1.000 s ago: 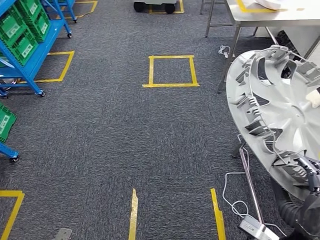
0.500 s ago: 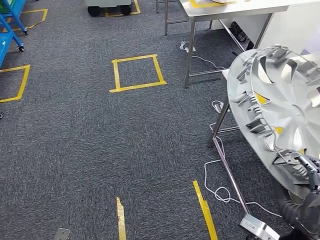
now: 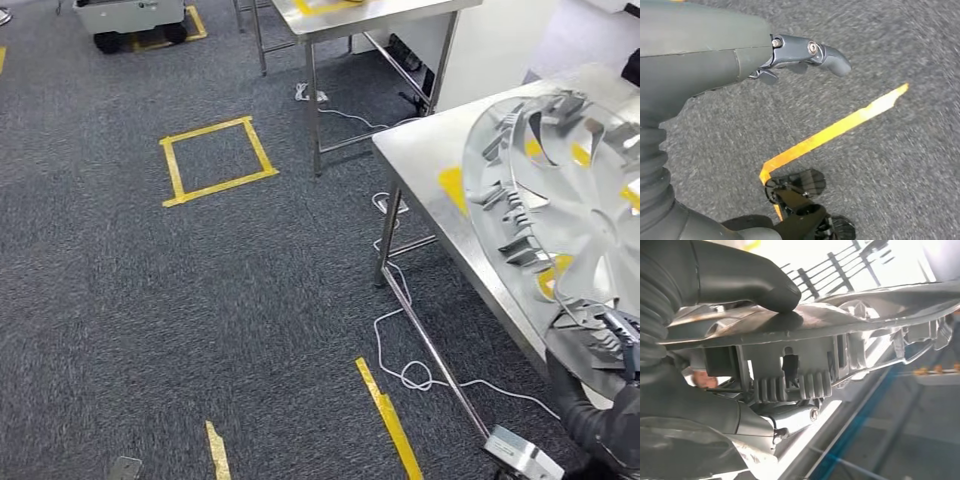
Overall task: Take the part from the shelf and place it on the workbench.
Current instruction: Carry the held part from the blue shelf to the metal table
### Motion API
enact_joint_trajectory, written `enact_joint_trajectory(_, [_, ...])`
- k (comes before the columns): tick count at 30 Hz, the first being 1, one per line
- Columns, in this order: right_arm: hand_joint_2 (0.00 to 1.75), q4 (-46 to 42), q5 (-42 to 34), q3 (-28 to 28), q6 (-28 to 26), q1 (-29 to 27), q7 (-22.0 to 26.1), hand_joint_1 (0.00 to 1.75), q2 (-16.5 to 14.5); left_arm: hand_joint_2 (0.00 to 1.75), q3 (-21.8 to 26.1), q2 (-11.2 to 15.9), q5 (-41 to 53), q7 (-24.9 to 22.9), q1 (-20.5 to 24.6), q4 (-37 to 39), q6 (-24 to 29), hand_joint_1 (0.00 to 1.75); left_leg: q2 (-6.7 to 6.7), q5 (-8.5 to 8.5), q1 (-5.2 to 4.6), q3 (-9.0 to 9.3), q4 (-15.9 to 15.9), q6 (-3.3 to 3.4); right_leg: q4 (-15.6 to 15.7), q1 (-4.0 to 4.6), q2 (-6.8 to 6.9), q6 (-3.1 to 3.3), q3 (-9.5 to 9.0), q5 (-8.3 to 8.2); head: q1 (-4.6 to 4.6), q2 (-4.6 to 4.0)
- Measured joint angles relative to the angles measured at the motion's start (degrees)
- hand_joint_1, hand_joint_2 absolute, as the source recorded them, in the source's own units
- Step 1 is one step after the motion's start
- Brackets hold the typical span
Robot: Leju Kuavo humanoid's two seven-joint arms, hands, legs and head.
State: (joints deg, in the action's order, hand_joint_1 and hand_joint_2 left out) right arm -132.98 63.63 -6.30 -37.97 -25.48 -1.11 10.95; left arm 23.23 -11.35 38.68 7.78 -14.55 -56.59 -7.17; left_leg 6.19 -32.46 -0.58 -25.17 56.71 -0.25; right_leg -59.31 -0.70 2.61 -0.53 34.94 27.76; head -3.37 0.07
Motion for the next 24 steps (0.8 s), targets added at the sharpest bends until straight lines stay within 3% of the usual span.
enact_joint_trajectory(2, [1.75,0.03,-0.08,0.03,0.00,-0.01,0.01,1.75,-0.05,1.75,-0.03,-0.03,-0.07,0.01,0.24,-0.01,0.00,0.00,-2.23,-0.64,0.42,-1.68,4.13,-0.44,0.07,-0.01,-1.41,0.65,-0.84,0.33,0.14,0.01])
enact_joint_trajectory(4, [1.75,0.02,-0.08,0.03,0.00,0.18,0.09,1.75,-0.07,1.75,-0.07,-0.11,-0.11,0.02,0.28,-0.02,-0.02,0.00,-4.79,-3.23,0.59,-6.22,11.63,-0.56,0.13,0.12,-2.79,1.19,-1.45,0.80,0.27,0.01])
enact_joint_trajectory(6, [1.75,0.03,-0.09,0.03,0.01,0.25,0.12,1.75,-0.08,1.75,-0.07,-0.15,-0.12,0.02,0.05,-0.01,-0.02,0.00,-5.66,-6.10,0.44,-10.77,17.16,-0.24,0.13,0.35,-4.49,1.54,-2.17,1.43,0.29,0.02])
enact_joint_trajectory(7, [1.75,0.04,-0.10,0.03,0.02,0.21,0.11,1.75,-0.09,1.75,-0.05,-0.14,-0.12,0.02,-0.05,-0.01,-0.02,0.00,-5.92,-6.05,0.24,-11.99,17.44,0.07,0.14,0.46,-5.37,1.62,-2.71,1.80,0.27,0.02])
enact_joint_trajectory(8, [1.75,0.04,-0.10,0.03,0.02,0.18,0.11,1.75,-0.10,1.75,-0.03,-0.13,-0.12,0.02,-0.10,-0.01,-0.02,0.00,-6.22,-4.53,-0.03,-12.29,15.78,0.47,0.16,0.52,-6.21,1.65,-3.31,2.18,0.27,0.02])
enact_joint_trajectory(9, [1.75,0.04,-0.11,0.03,0.02,0.17,0.11,1.75,-0.10,1.75,-0.02,-0.11,-0.12,0.02,-0.12,-0.02,-0.02,0.00,-6.79,-1.73,-0.37,-11.91,12.63,0.92,0.20,0.53,-6.99,1.65,-3.88,2.55,0.27,0.02])
enact_joint_trajectory(11, [1.75,0.10,-0.11,0.04,0.02,0.23,0.12,1.75,-0.11,1.75,0.07,0.02,-0.12,0.02,-0.15,-0.03,-0.02,0.00,-9.38,4.09,-1.03,-10.76,5.57,1.98,0.28,0.42,-8.48,1.47,-4.51,3.19,0.29,0.02])
enact_joint_trajectory(13, [1.75,0.21,-0.13,0.05,0.04,0.21,0.13,1.75,-0.13,1.75,0.20,0.17,-0.12,0.02,-0.21,-0.14,0.00,0.00,-10.93,6.45,-1.41,-10.01,1.89,2.80,0.46,0.26,-9.99,0.97,-4.51,3.31,0.37,0.02])
enact_joint_trajectory(14, [1.75,0.26,-0.15,0.06,0.04,0.12,0.13,1.75,-0.15,1.75,0.25,0.20,-0.12,0.02,-0.18,-0.21,0.00,0.00,-10.56,6.37,-1.48,-9.60,1.23,3.06,0.53,0.25,-10.52,0.65,-4.70,3.11,0.42,0.02])
enact_joint_trajectory(15, [1.75,0.27,-0.16,0.07,0.05,0.02,0.11,1.75,-0.17,1.75,0.27,0.17,-0.13,0.02,-0.08,-0.28,0.01,0.00,-9.83,6.53,-1.40,-9.06,0.64,3.14,0.48,0.30,-10.56,0.41,-4.68,3.09,0.47,0.02])
enact_joint_trajectory(17, [1.75,0.27,-0.17,0.10,0.04,0.02,0.14,1.75,-0.21,1.75,0.30,0.11,-0.14,0.04,0.14,-0.35,0.00,0.00,-8.47,6.47,-1.21,-7.93,-0.30,3.35,-1.35,0.63,-7.89,-0.05,-4.05,4.45,0.31,0.02])
enact_joint_trajectory(19, [1.75,0.28,-0.16,0.11,0.04,0.23,0.22,1.75,-0.22,1.75,0.31,0.05,-0.15,0.05,0.13,-0.37,-0.03,0.00,-7.11,6.03,-1.13,-7.20,-0.55,3.48,-7.16,0.77,-4.46,-0.56,-0.76,7.75,0.13,0.02])
enact_joint_trajectory(21, [1.75,0.31,-0.17,0.14,0.04,0.29,0.22,1.75,-0.22,1.75,0.31,-0.04,-0.16,0.05,-0.03,-0.37,-0.08,0.00,-5.64,5.28,-1.05,-6.67,-0.53,3.40,-13.50,0.51,-3.35,-1.16,3.40,9.83,0.11,0.02])
enact_joint_trajectory(22, [1.75,0.33,-0.18,0.17,0.04,0.25,0.19,1.75,-0.22,1.75,0.31,-0.09,-0.15,0.04,-0.09,-0.37,-0.09,0.00,-4.93,4.83,-0.94,-6.23,-0.52,3.25,-14.44,0.32,-3.15,-1.43,4.48,9.32,0.11,0.02])
enact_joint_trajectory(23, [1.75,0.36,-0.19,0.20,0.04,0.22,0.15,1.75,-0.22,1.75,0.32,-0.15,-0.15,0.03,-0.11,-0.37,-0.09,0.00,-4.23,4.32,-0.77,-5.60,-0.52,3.02,-13.04,0.09,-2.84,-1.73,4.39,7.50,0.10,0.02])
enact_joint_trajectory(24, [1.75,0.37,-0.19,0.23,0.04,0.19,0.15,1.75,-0.22,1.75,0.32,-0.20,-0.15,0.03,-0.12,-0.37,-0.09,0.00,-3.55,3.73,-0.59,-4.80,-0.51,2.73,-9.68,-0.17,-2.18,-2.04,3.28,4.73,0.10,0.02])
